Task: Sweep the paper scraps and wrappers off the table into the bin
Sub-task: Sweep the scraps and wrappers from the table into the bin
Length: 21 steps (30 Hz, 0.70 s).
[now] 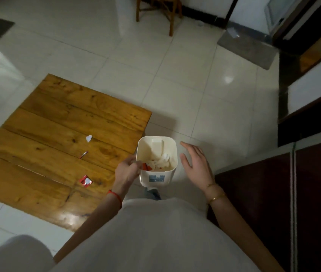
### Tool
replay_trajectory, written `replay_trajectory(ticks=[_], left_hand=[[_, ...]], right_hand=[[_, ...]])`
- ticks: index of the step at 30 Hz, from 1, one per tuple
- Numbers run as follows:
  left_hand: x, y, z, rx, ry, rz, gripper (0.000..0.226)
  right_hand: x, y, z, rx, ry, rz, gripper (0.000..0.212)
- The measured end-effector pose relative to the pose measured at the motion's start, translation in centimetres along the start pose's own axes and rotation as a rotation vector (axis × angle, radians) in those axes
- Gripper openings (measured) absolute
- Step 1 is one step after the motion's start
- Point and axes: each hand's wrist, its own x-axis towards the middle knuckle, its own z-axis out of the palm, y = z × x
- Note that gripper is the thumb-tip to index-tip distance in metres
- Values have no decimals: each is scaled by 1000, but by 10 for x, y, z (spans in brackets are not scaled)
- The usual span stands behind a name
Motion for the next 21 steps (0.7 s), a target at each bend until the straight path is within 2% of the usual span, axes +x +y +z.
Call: replay_trajectory(ticks=[3,7,11,13,17,21], left_hand=[[14,24,5,-44,40,2,57],[21,42,6,-122,123,-23,83],[24,44,6,-219,222,-85,82],[21,40,11,-283,309,-127,71],[16,26,27,-453,462,-200,34],[10,8,52,-609,596,-237,29]], right_hand=[[51,1,-9,16,-31,-55,38],[107,-3,-12,14,-131,-150,39],[152,-11,-4,-3,-292,-275,40],[173,-16,2,-7,-382,-359,40],[206,-28,19,-33,-576,-561,40],[227,-34,41,-97,-719,-745,41]])
